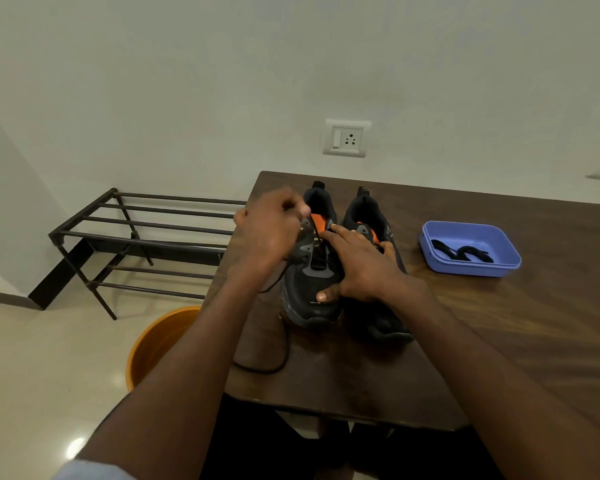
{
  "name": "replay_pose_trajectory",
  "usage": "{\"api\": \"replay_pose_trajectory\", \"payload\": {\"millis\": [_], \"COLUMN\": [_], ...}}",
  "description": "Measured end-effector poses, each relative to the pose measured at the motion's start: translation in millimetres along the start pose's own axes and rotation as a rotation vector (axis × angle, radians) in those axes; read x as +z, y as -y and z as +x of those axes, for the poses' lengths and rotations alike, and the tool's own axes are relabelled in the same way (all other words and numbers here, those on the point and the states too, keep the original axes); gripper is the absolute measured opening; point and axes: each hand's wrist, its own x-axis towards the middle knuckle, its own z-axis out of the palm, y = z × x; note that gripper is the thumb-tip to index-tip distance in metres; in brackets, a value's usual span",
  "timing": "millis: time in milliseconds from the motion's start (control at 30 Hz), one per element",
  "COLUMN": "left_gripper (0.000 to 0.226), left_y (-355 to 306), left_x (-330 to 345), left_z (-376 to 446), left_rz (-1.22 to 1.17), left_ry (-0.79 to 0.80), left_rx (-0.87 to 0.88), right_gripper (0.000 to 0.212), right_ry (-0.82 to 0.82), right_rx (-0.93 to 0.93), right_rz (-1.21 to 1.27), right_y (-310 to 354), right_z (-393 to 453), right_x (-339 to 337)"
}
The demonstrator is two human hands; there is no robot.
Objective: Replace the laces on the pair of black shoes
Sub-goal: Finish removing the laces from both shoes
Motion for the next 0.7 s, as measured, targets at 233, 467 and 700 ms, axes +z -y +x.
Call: {"api": "replay_pose_trajectory", "payload": {"millis": [233,467,700], "left_gripper": [0.013,0.012,0.011], "left_y": [9,21,12], "left_x": [-10,19,17], "left_z": [2,-5,-1], "left_rz": [-0.248,0.372,-0.214], "left_ry": [0.102,0.416,0.108], "left_rx": [-0.086,0.228,-0.082], "right_gripper": [0.123,0.124,0.125], "right_ry": [-0.001,-0.001,0.011], "right_rx": [-0.007,-0.003,0.003], "right_rz": [-0.002,-0.023,-0.010], "right_y": [0,-1,-2], "right_z": [0,2,2], "right_x": [-1,2,0]}}
